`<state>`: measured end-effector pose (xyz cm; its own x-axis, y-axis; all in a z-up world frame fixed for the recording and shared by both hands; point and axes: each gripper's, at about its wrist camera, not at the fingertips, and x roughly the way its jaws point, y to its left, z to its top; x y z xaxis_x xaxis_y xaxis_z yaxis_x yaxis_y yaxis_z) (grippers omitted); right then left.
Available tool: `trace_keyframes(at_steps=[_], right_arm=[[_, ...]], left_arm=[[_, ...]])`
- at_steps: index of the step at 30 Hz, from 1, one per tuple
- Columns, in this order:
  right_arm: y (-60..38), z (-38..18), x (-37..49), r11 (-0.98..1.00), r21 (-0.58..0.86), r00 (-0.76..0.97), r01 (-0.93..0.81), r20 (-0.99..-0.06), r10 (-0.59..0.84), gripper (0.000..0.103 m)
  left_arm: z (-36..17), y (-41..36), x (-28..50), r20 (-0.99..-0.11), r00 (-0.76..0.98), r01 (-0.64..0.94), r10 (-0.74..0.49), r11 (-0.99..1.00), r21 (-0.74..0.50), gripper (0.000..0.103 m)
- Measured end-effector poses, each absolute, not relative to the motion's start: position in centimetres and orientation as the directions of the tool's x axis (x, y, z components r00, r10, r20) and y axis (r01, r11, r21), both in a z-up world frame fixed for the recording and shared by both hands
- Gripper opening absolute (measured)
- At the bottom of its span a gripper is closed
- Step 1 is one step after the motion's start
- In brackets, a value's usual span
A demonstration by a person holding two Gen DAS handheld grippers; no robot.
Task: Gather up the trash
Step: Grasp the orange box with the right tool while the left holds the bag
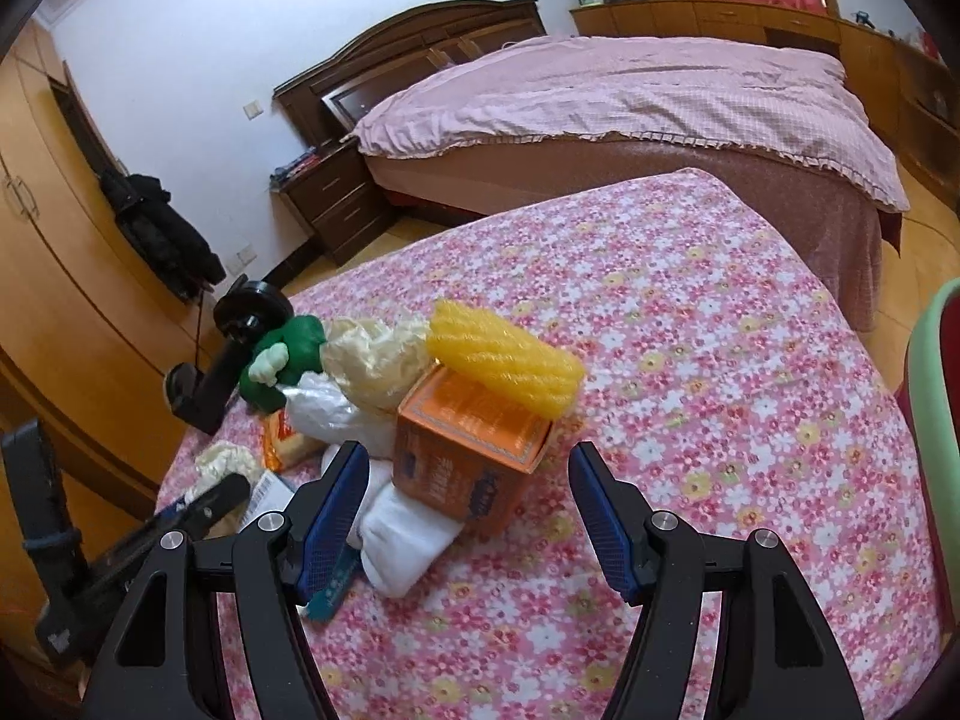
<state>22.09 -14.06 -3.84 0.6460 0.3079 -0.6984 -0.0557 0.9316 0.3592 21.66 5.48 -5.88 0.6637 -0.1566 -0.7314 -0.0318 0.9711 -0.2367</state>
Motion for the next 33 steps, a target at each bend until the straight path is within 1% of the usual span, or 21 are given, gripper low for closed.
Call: trace_keyframes(at_steps=[11, 12, 13, 14, 17, 18, 19, 21, 23, 29, 33], right_arm=[[-12.8, -5.2, 23.9, 0.937, 0.348, 0.619, -0.001, -0.736, 0.274, 0.07], [-12.9, -5.3, 23.9, 0.937, 0.349, 0.618, 0.003, -0.737, 0.273, 0.069], [-13.0, -5.5, 23.9, 0.937, 0.35, 0.618, 0.005, -0.738, 0.272, 0.063], [-13.0, -5.7, 23.8, 0.936, 0.351, 0.614, 0.004, -0.74, 0.275, 0.049], [-13.2, -5.8, 23.5, 0.941, 0.339, 0.619, -0.011, -0.736, 0.273, 0.04], [-13.2, -5.7, 23.3, 0.944, 0.329, 0.625, -0.018, -0.734, 0.267, 0.035], [-13.1, -5.5, 23.0, 0.948, 0.319, 0.631, -0.024, -0.73, 0.262, 0.033], [-13.2, -5.1, 22.6, 0.951, 0.308, 0.641, -0.036, -0.723, 0.258, 0.022], [-13.4, -4.8, 22.2, 0.952, 0.305, 0.649, -0.04, -0.716, 0.256, 0.017], [-14.7, -4.3, 20.9, 0.95, 0.31, 0.656, -0.029, -0.711, 0.252, 0.016], [-15.1, -4.2, 20.6, 0.943, 0.332, 0.64, -0.029, -0.719, 0.273, 0.016]], left_arm=[[-5.8, 5.2, 21.7, -0.727, 0.67, -0.026, -0.148, 0.975, -0.222, 0.047], [-5.8, 5.2, 21.6, -0.727, 0.671, -0.026, -0.146, 0.975, -0.22, 0.047], [-5.7, 5.2, 21.5, -0.725, 0.673, -0.025, -0.145, 0.975, -0.219, 0.046], [-5.6, 5.2, 21.5, -0.724, 0.674, -0.025, -0.145, 0.976, -0.218, 0.046], [-5.3, 5.1, 21.0, -0.72, 0.681, -0.025, -0.136, 0.978, -0.208, 0.046], [-5.1, 5.1, 20.9, -0.718, 0.683, -0.025, -0.135, 0.978, -0.207, 0.046], [-5.0, 5.1, 20.8, -0.716, 0.685, -0.027, -0.133, 0.978, -0.207, 0.046], [-4.6, 5.1, 20.5, -0.714, 0.689, -0.031, -0.126, 0.979, -0.203, 0.046], [-4.4, 5.1, 20.2, -0.712, 0.691, -0.035, -0.122, 0.979, -0.201, 0.046], [-3.7, 4.9, 19.4, -0.705, 0.7, -0.045, -0.113, 0.979, -0.201, 0.046], [-3.7, 4.9, 19.4, -0.706, 0.7, -0.052, -0.108, 0.978, -0.201, 0.046]])
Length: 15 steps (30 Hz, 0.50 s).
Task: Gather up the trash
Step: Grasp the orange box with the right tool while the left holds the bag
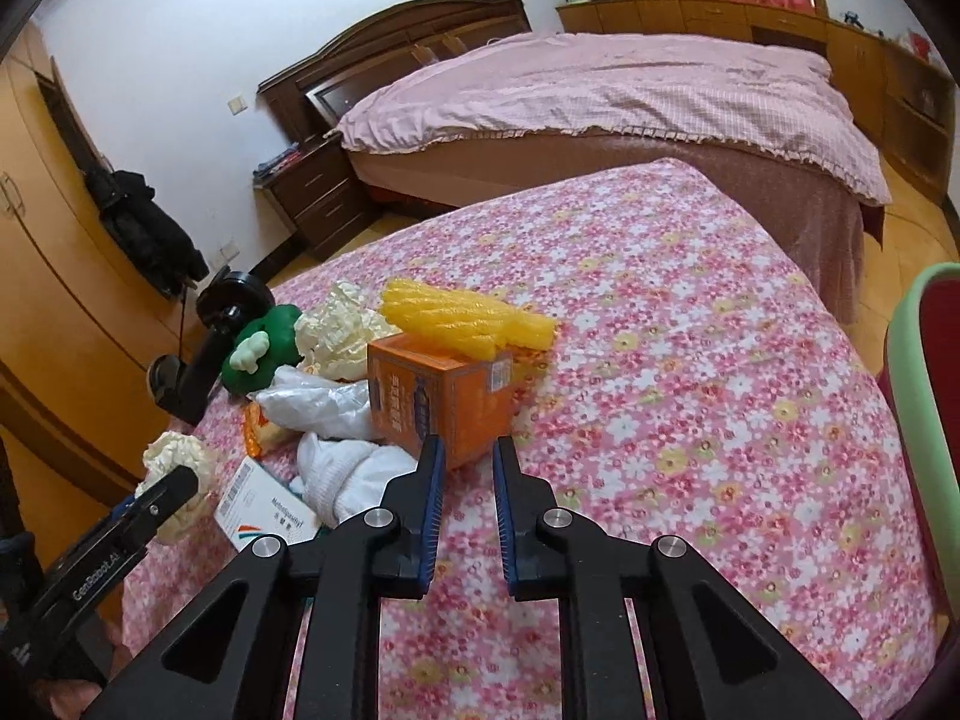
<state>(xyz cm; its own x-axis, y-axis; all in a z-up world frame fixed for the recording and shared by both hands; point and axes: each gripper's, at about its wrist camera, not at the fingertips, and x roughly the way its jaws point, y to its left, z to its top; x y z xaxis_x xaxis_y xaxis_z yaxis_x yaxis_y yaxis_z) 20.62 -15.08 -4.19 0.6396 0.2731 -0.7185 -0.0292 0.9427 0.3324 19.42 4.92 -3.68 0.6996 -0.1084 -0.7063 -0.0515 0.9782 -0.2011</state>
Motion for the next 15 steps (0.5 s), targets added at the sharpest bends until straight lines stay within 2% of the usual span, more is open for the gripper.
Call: trace_keyframes(at_steps=[2, 7, 8, 9, 15], right_arm=[[-15.1, -3.8, 20.5, 0.943, 0.332, 0.647, -0.032, -0.712, 0.273, 0.019], [-14.6, -3.1, 21.3, 0.942, 0.332, 0.651, -0.042, -0.706, 0.278, 0.053], [-14.4, -3.1, 21.6, 0.945, 0.326, 0.653, -0.041, -0.707, 0.272, 0.063], [-14.2, -3.1, 21.9, 0.947, 0.318, 0.654, -0.04, -0.708, 0.265, 0.067], [-12.7, -3.9, 24.2, 0.954, 0.296, 0.627, -0.054, -0.734, 0.263, 0.07]], left_arm=[[-3.6, 5.2, 19.3, -0.703, 0.704, -0.061, -0.101, 0.978, -0.202, 0.046], [-3.6, 6.0, 19.6, -0.696, 0.714, -0.089, -0.08, 0.975, -0.203, 0.046], [-3.7, 6.1, 19.7, -0.698, 0.712, -0.093, -0.081, 0.974, -0.207, 0.046], [-3.8, 6.2, 19.8, -0.699, 0.71, -0.095, -0.082, 0.973, -0.21, 0.046], [-4.3, 6.2, 20.3, -0.703, 0.705, -0.087, -0.095, 0.972, -0.219, 0.046]])
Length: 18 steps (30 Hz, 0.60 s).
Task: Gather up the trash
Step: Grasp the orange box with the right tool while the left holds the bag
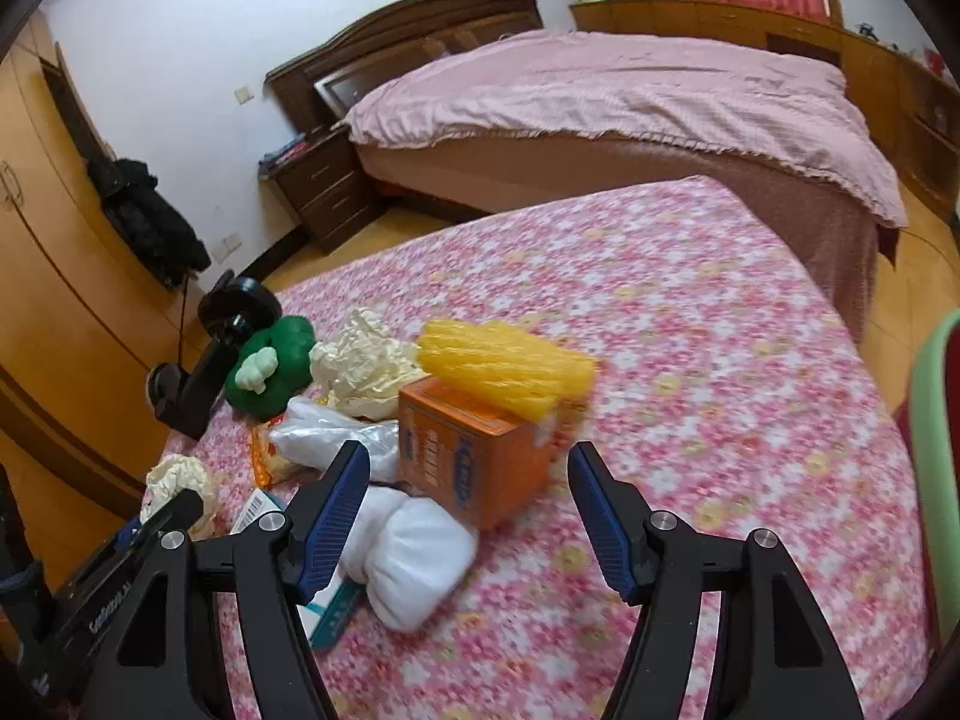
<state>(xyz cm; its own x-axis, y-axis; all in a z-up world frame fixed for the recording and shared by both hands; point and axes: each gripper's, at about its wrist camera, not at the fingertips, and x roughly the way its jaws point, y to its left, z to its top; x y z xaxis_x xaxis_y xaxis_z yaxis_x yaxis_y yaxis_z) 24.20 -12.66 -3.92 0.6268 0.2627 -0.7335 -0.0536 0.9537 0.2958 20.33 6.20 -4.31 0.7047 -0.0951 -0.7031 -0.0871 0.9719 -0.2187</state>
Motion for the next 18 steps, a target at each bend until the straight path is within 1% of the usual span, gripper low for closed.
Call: trace_keyframes(at_steps=[2, 3, 4, 8, 11, 12, 13, 14, 18], right_arm=[[-12.2, -4.3, 25.0, 0.958, 0.281, 0.624, -0.055, -0.739, 0.253, 0.072], [-12.0, -4.5, 25.4, 0.961, 0.27, 0.625, -0.056, -0.741, 0.244, 0.075], [-11.9, -4.7, 25.8, 0.964, 0.26, 0.627, -0.057, -0.742, 0.237, 0.076], [-12.0, -5.7, 26.8, 0.967, 0.25, 0.619, -0.052, -0.752, 0.228, 0.076], [-12.5, -6.5, 27.1, 0.958, 0.284, 0.618, -0.033, -0.748, 0.243, 0.076], [-12.8, -6.7, 27.2, 0.954, 0.298, 0.615, -0.027, -0.748, 0.251, 0.075], [-13.1, -6.8, 27.1, 0.948, 0.316, 0.614, -0.025, -0.744, 0.264, 0.071], [-13.2, -6.8, 27.0, 0.946, 0.323, 0.613, -0.026, -0.743, 0.27, 0.065], [-13.4, -6.5, 26.3, 0.95, 0.311, 0.62, -0.025, -0.741, 0.258, 0.064]], left_arm=[[-4.5, 6.1, 20.5, -0.705, 0.702, -0.083, -0.102, 0.971, -0.223, 0.046], [-4.6, 6.1, 20.6, -0.707, 0.7, -0.082, -0.103, 0.971, -0.222, 0.046], [-4.7, 6.1, 20.6, -0.708, 0.699, -0.081, -0.104, 0.971, -0.223, 0.046], [-5.0, 6.2, 21.0, -0.715, 0.692, -0.088, -0.103, 0.97, -0.225, 0.046], [-5.2, 6.4, 21.2, -0.723, 0.683, -0.095, -0.104, 0.969, -0.23, 0.046], [-5.3, 6.4, 21.3, -0.726, 0.68, -0.098, -0.105, 0.968, -0.231, 0.046], [-5.4, 6.4, 21.3, -0.729, 0.676, -0.1, -0.107, 0.967, -0.235, 0.046], [-5.5, 6.5, 21.4, -0.732, 0.673, -0.102, -0.11, 0.966, -0.239, 0.046], [-5.6, 6.8, 21.4, -0.737, 0.664, -0.11, -0.125, 0.959, -0.262, 0.046]])
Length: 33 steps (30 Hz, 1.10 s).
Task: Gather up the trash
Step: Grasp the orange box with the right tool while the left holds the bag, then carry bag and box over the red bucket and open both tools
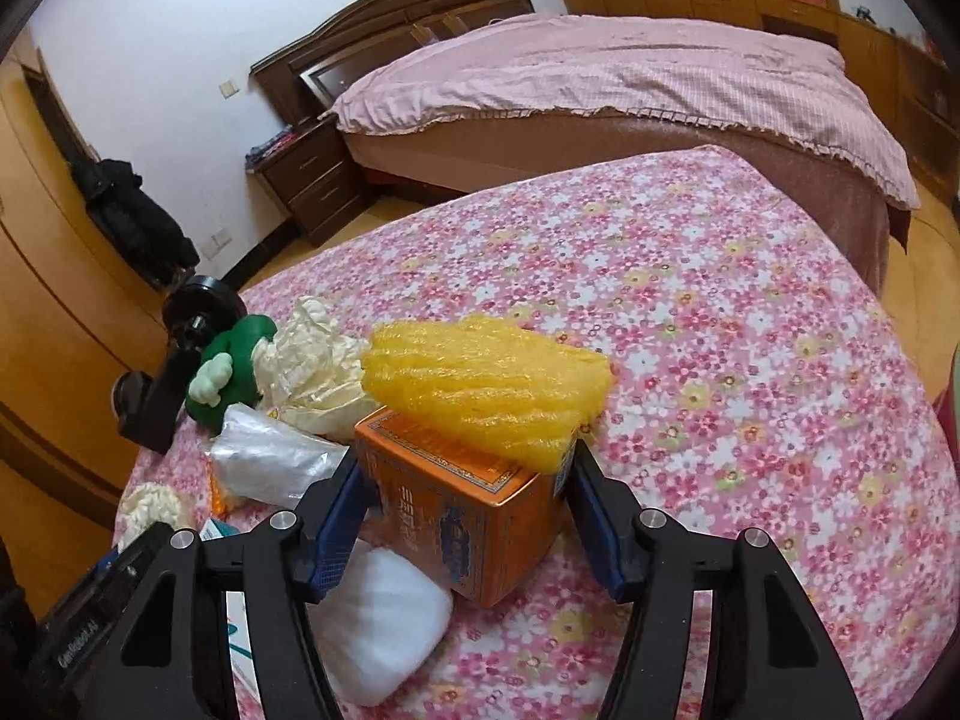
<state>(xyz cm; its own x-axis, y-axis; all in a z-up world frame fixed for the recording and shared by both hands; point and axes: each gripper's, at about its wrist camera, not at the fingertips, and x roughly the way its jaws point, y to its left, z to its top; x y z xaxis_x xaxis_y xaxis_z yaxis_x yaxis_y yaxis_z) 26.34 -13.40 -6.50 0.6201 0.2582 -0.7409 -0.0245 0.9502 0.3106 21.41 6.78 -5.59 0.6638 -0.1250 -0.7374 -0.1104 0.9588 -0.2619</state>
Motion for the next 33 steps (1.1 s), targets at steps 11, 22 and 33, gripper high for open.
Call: trace_keyframes(at_steps=[11, 22, 33], right_arm=[[-15.4, -3.7, 21.8, 0.933, 0.358, 0.66, -0.028, -0.694, 0.286, 0.064], [-16.9, 0.2, 15.8, 0.92, 0.388, 0.715, -0.056, -0.627, 0.308, 0.064], [-19.7, 2.3, 10.7, 0.895, 0.441, 0.747, -0.06, -0.575, 0.334, 0.064]], left_arm=[[-3.4, 6.4, 19.1, -0.712, 0.69, -0.097, -0.133, 0.957, -0.273, 0.045], [0.0, 4.3, 15.8, -0.668, 0.728, -0.036, -0.156, 0.964, -0.264, 0.045], [2.8, 0.9, 12.8, -0.628, 0.744, 0.071, -0.228, 0.962, -0.265, 0.045]])
